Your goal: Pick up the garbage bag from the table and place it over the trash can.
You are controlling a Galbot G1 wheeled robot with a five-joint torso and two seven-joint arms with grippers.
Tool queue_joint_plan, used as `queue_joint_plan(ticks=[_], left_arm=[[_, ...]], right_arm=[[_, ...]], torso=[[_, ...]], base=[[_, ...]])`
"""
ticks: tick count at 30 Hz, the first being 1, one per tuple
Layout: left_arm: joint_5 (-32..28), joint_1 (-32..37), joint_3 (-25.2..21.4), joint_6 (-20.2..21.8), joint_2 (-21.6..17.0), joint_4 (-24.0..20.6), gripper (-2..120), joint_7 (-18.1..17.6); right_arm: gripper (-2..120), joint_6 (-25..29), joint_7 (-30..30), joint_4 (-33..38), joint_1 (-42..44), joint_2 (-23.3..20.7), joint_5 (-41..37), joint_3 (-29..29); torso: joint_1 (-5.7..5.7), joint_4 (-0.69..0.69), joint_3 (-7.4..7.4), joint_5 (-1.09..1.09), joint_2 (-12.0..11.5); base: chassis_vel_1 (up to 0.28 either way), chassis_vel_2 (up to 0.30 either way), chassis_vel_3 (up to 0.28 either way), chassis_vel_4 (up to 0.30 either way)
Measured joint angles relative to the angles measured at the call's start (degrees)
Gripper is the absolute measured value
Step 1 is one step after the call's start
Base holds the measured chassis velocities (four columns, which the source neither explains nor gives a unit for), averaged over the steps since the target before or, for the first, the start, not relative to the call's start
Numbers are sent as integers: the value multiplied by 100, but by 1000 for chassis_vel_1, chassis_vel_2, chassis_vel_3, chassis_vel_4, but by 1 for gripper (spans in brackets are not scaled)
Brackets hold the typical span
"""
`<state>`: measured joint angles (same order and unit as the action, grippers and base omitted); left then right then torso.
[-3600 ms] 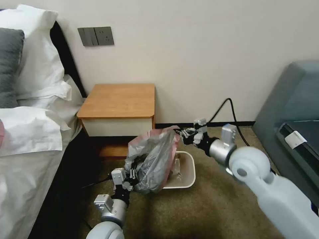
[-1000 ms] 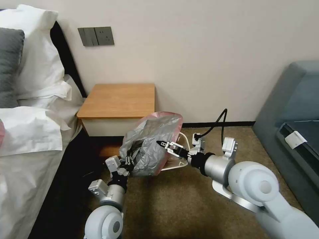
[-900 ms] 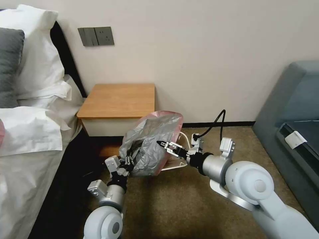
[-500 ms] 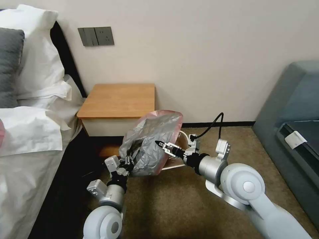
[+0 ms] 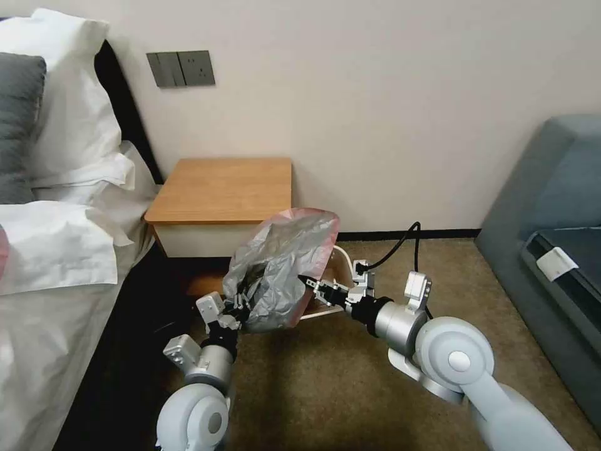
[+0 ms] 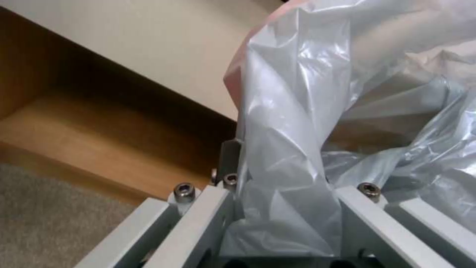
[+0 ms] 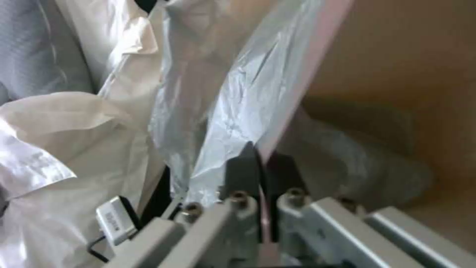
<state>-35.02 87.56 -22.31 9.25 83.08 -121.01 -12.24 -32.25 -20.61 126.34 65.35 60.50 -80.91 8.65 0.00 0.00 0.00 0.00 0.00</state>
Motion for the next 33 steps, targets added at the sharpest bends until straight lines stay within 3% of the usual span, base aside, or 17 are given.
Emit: queue_joint_plan(ticks=[8, 14, 20, 26, 33], left_arm=[[-26, -81, 9, 1, -3, 64, 7, -22], [-100, -232, -3, 1, 2, 153, 7, -431], [-239, -326, -48, 1, -10, 158, 7, -584], [-393, -362, -75, 1, -27, 132, 7, -644], [-469, -355, -79, 12, -33, 69, 7, -665]], right_arm=[[0, 79, 27, 45, 10, 57, 33, -9], [0, 187, -448, 489, 237, 23, 20, 122], [0, 266, -727, 863, 718, 2, 59, 303], [0, 377, -771, 1100, 1351, 226, 424, 412], [0, 283, -995, 1069, 1455, 420, 456, 312]], torso=[[0, 0, 0, 0, 0], [0, 0, 0, 0, 0], [0, 0, 0, 0, 0], [0, 0, 0, -1, 0], [0, 0, 0, 0, 0]], base=[[0, 0, 0, 0], [0, 0, 0, 0], [0, 0, 0, 0], [0, 0, 0, 0], [0, 0, 0, 0]])
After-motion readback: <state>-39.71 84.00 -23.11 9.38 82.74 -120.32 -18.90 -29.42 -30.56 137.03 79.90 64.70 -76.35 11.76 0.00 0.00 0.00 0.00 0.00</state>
